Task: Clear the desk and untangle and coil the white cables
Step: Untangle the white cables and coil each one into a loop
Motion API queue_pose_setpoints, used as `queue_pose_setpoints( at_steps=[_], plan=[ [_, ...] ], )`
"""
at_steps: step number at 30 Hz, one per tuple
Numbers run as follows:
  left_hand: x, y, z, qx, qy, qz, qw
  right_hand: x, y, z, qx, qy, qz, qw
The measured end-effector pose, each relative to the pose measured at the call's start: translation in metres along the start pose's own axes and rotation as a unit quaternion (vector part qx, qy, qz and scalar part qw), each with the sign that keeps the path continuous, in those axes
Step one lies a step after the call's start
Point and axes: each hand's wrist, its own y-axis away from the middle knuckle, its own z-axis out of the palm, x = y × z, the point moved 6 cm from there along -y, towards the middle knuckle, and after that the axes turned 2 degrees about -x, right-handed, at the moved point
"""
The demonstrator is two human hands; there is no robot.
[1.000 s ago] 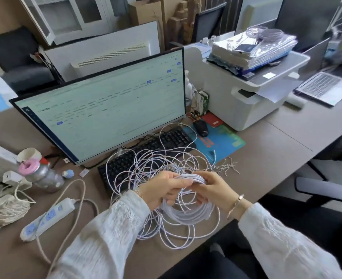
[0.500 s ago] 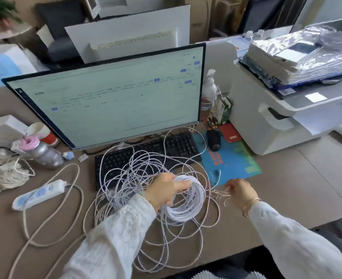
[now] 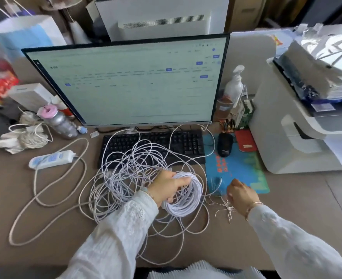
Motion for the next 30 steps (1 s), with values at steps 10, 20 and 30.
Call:
queue_pose_setpoints(
  at_steps=[10, 20, 30],
  plan=[
    [0.005, -0.011, 0.014, 0.025, 0.0, 0.008, 1.0, 0.002, 0.008, -0.038, 0.056, 0.137, -0.105, 0.983],
    [0.01, -0.009, 0.011, 0.055, 0.037, 0.021, 0.998, 0.012, 0.023, -0.062, 0.153, -0.144, 0.009, 0.978],
    [0.025, -0.002, 0.016, 0.086, 0.04, 0.064, 0.993, -0.078, 0.065, -0.1, 0.086, -0.162, -0.185, 0.966]
  ],
)
